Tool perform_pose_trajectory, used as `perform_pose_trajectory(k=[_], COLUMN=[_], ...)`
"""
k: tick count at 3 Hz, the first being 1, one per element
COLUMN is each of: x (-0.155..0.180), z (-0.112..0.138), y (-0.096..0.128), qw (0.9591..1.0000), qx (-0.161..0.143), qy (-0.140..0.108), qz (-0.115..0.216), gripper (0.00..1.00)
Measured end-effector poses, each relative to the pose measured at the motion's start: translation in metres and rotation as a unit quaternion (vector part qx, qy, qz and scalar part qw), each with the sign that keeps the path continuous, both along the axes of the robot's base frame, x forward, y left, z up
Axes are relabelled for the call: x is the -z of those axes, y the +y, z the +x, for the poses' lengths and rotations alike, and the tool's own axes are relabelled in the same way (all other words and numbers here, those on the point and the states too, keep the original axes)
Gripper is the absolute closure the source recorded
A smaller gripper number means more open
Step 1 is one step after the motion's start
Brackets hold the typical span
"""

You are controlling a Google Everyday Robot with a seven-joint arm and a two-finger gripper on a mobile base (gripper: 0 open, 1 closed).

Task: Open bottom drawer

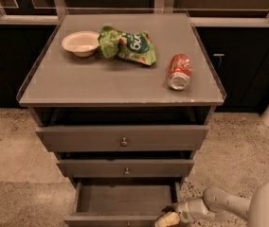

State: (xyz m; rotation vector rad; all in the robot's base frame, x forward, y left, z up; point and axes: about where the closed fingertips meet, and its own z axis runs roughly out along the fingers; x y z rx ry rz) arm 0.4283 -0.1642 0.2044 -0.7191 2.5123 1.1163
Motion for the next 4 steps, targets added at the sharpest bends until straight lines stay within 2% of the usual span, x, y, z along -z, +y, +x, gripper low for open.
perform_pose_trajectory(k=[1, 2, 3, 4], x=[-0.005, -0.005, -0.019, -0.016], z=[-0.017, -0.016, -0.001, -0.001], y=[-0.011, -0.011, -0.038, -0.077], qw=[0.9998, 0.9998, 0.9963, 0.9885], qx=[0.015, 0.016, 0.077, 0.138], qy=[0.006, 0.006, -0.038, -0.057], qz=[0.009, 0.009, -0.003, -0.025], gripper=[0.0, 0.0, 0.0, 0.0])
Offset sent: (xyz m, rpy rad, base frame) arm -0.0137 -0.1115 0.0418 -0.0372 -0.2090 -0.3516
